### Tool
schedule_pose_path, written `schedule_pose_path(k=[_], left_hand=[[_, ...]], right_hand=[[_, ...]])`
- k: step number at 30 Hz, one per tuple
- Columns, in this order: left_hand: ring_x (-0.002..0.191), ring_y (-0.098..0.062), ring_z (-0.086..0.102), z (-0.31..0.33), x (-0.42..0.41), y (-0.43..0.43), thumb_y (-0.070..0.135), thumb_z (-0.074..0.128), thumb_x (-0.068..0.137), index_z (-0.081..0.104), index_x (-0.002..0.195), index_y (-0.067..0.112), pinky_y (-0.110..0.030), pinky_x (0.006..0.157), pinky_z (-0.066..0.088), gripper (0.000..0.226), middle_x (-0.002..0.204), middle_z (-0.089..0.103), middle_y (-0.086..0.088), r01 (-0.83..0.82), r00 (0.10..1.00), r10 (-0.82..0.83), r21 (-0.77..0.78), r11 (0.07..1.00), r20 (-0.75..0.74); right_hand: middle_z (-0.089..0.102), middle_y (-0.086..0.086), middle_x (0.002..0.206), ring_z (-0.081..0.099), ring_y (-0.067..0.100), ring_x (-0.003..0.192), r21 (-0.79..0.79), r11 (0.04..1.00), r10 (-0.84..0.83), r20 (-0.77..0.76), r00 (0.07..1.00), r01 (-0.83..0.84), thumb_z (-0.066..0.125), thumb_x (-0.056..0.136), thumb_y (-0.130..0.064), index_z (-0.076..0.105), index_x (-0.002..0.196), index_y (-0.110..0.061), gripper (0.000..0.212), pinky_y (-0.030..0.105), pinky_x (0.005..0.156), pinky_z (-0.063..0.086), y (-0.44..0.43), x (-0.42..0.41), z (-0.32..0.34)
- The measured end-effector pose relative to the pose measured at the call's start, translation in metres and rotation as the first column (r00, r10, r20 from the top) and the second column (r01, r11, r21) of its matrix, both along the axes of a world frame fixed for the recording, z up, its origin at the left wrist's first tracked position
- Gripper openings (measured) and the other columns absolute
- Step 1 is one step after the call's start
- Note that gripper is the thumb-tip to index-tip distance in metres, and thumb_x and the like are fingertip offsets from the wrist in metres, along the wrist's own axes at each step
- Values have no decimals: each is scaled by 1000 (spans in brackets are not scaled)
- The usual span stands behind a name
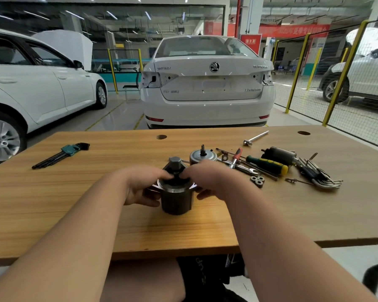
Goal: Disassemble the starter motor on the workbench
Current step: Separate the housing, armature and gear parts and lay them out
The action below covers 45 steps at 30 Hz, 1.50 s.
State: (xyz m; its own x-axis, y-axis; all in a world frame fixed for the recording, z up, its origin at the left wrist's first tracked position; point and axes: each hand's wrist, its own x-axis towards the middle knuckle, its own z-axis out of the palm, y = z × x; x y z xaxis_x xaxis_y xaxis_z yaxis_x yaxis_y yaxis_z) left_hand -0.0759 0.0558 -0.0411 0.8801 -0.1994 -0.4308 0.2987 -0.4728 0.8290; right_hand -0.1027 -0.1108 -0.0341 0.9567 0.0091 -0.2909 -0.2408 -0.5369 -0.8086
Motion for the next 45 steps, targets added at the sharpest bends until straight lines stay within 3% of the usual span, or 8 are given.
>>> schedule_pose_path(k=[7, 11, 19, 25, 31, 37, 41, 45], left_hand=[[69, -15, 48, 10, -3, -22, 19, 61, 91, 60, 99, 10, -27, 58, 47, 11, 86, 53, -7, -96, 995, 90, 152, 984, 43], [71, -17, 49, 22, -3, -31, 16, 55, 93, 56, 100, 8, -26, 60, 46, 11, 88, 52, -9, -147, 982, 109, 261, 954, 153], [65, -14, 43, 38, -5, -7, 37, 61, 89, 66, 96, 15, -25, 53, 43, 23, 79, 53, -3, 1, 996, 4, -53, 999, 90], [71, -18, 51, 31, 4, -12, 51, 72, 77, 63, 102, 9, -29, 54, 45, 50, 87, 59, -8, -95, 966, 94, -9, 995, 239], [65, -18, 52, 27, 8, -15, 37, 68, 83, 65, 89, 8, -26, 48, 45, 30, 74, 59, -7, -171, 937, 170, -26, 985, 306], [55, -13, 43, 25, 8, -6, 27, 69, 83, 63, 77, 13, -24, 47, 43, 16, 54, 52, 2, -237, 953, 268, -205, 950, 138], [49, -9, 35, 16, 9, 5, 26, 62, 87, 55, 69, 20, -17, 39, 34, 21, 48, 44, 4, -278, 956, 292, -280, 919, 9], [38, -8, 36, 1, 11, 13, 20, 57, 87, 52, 62, 19, -12, 36, 33, 26, 47, 41, 2, -349, 936, 331, -423, 836, -118]], right_hand=[[60, 9, 98, 57, 19, 84, -139, 990, -14, -1, 1000, 14, 56, 95, -19, 58, 104, -9, 14, 30, 77, 51, 6, 7, 10], [56, 8, 84, 53, 16, 72, -282, 958, -32, 98, 995, 58, 53, 95, -21, 54, 94, -8, 13, 26, 61, 46, 10, 9, 21], [62, 8, 88, 57, 19, 77, -86, 996, -11, 141, 990, 23, 58, 87, -32, 58, 95, -15, 19, 29, 63, 49, -8, 11, 32], [65, 3, 90, 60, 18, 83, -125, 992, 37, 264, 964, -4, 56, 87, -29, 60, 110, -18, 26, 29, 63, 49, -5, 17, 31], [64, 0, 90, 59, 17, 83, -21, 1000, 18, 327, 945, -12, 59, 83, -28, 58, 90, -29, 7, 29, 67, 51, -7, 17, 31], [62, 0, 106, 60, 15, 89, 308, 949, -191, 372, 908, 74, 46, 98, -27, 54, 115, -28, 19, 34, 78, 55, -18, 4, 12], [49, -7, 132, 51, 5, 107, -25, 999, -11, 423, 906, 24, 58, 91, -24, 36, 143, -27, 57, 19, 82, 48, -3, -21, -34], [41, -12, 141, 42, 7, 125, 43, 997, 40, 385, 922, -61, 70, 72, -51, 21, 148, -33, 92, 23, 99, 39, 14, -25, -58]])
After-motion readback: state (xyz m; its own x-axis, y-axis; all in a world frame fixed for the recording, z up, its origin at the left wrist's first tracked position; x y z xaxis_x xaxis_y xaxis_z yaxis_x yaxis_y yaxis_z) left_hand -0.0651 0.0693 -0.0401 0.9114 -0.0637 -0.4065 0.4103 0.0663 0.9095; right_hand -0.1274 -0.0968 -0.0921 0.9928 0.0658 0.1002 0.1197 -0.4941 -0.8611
